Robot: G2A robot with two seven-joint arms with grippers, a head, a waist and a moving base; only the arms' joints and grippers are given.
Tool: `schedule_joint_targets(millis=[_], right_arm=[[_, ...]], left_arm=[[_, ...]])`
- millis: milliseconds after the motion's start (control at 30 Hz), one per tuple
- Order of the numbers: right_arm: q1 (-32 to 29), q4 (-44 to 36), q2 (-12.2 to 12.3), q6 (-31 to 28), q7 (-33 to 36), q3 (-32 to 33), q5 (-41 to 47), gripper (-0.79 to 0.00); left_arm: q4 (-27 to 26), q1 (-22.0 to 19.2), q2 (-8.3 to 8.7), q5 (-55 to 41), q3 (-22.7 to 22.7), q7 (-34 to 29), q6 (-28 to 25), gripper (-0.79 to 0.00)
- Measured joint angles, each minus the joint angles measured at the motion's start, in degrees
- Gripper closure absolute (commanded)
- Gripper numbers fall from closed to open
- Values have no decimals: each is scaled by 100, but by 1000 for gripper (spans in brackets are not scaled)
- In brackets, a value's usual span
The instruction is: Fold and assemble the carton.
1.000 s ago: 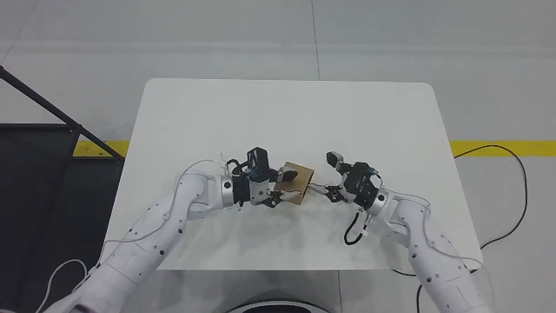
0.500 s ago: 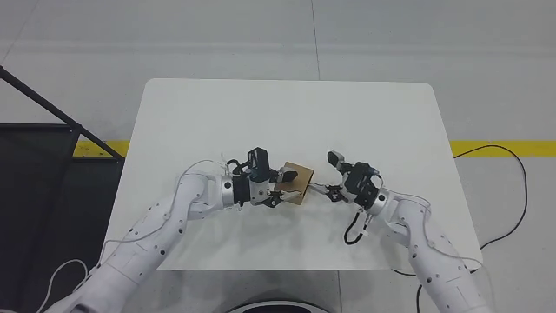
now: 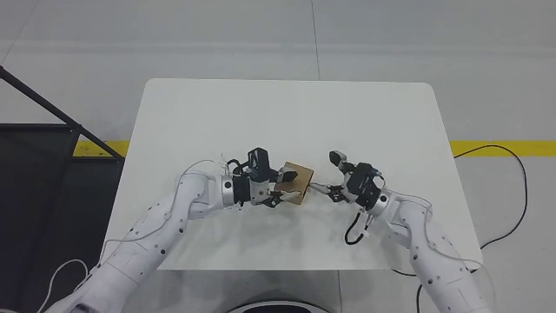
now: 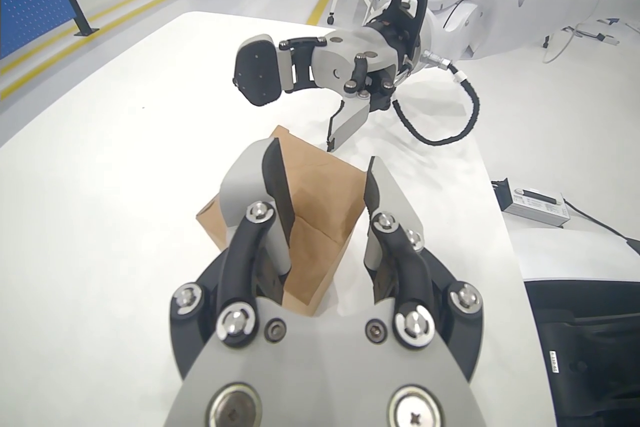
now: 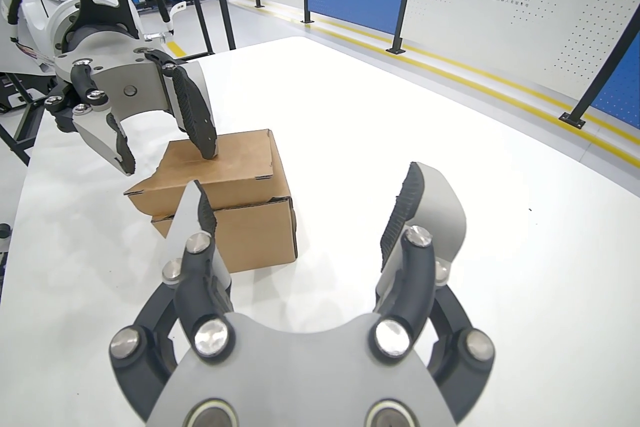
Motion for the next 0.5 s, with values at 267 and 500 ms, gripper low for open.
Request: schedule_joint_targets(millis=[267, 500], right_arm=[[-49, -93, 18, -44, 25, 11, -100, -742], [-53, -94, 18, -51, 34, 13, -71, -736]], left_arm=[[-18, 10, -5, 16, -37, 57, 11, -388], [-37, 33, -8, 33, -63, 93, 29, -385]])
